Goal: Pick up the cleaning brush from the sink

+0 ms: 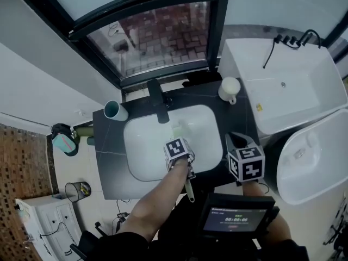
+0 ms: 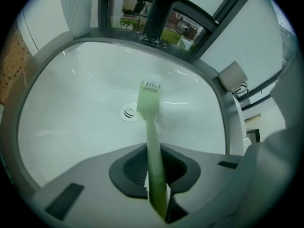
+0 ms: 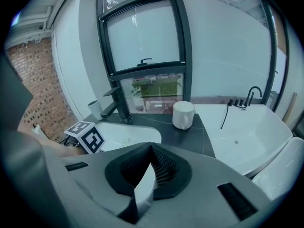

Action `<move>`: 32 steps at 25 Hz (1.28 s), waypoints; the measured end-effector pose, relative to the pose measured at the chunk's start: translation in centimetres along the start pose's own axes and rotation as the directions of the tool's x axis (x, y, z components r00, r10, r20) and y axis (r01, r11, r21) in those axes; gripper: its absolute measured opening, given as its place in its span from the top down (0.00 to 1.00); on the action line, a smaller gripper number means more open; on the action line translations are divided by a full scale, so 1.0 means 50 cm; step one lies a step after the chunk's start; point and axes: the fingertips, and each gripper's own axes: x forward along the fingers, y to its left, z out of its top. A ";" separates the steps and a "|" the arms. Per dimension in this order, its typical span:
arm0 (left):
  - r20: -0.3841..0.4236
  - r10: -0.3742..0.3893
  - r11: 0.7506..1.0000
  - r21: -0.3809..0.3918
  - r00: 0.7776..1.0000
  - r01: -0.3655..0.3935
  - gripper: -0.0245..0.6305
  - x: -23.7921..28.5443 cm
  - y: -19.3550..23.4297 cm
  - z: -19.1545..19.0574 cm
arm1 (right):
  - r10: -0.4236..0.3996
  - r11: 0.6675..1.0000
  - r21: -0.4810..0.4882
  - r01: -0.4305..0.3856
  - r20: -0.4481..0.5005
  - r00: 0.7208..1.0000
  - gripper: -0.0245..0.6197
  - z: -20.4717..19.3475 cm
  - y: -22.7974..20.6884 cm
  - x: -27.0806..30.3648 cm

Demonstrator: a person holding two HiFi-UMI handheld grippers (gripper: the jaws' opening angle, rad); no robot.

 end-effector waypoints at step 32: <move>0.714 -0.253 0.945 0.326 0.652 0.009 0.88 -0.771 -0.259 -0.736 | 0.200 0.980 -0.090 -0.179 0.386 0.901 0.98 -0.359 0.030 -0.878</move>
